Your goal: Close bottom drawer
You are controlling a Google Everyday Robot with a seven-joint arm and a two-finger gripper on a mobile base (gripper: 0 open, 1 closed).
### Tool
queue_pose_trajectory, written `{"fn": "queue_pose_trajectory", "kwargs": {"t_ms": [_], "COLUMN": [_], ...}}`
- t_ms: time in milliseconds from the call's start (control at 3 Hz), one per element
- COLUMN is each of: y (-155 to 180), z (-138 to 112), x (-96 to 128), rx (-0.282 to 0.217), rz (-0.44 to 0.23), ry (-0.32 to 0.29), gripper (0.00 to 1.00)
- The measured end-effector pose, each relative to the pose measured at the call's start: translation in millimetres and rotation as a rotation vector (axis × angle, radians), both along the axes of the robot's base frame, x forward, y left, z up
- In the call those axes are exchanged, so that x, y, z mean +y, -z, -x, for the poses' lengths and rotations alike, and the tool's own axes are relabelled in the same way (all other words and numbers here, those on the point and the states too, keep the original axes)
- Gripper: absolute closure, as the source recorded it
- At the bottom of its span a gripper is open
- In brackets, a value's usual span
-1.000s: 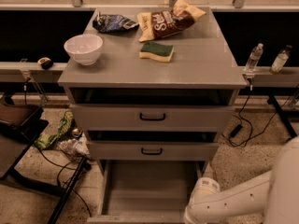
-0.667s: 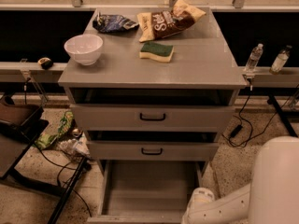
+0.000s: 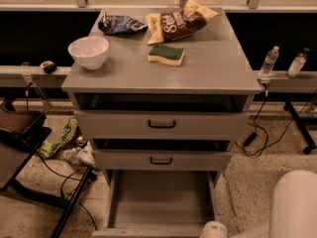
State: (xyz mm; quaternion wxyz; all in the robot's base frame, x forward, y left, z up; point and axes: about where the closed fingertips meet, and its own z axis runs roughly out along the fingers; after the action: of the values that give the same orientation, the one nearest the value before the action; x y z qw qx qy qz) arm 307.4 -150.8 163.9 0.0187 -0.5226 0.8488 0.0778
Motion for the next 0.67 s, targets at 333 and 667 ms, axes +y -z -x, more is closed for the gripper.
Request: {"fn": "queue_pose_trajectory", "kwargs": {"t_ms": [333, 667], "y": [32.0, 43.7], "z": [-8.4, -23.9], "x": [7.0, 14.4], "rx": [-0.119, -0.206], "rz": [-0.052, -0.074], "ry": [0.012, 0.004], "gripper": [1.0, 1.0]}}
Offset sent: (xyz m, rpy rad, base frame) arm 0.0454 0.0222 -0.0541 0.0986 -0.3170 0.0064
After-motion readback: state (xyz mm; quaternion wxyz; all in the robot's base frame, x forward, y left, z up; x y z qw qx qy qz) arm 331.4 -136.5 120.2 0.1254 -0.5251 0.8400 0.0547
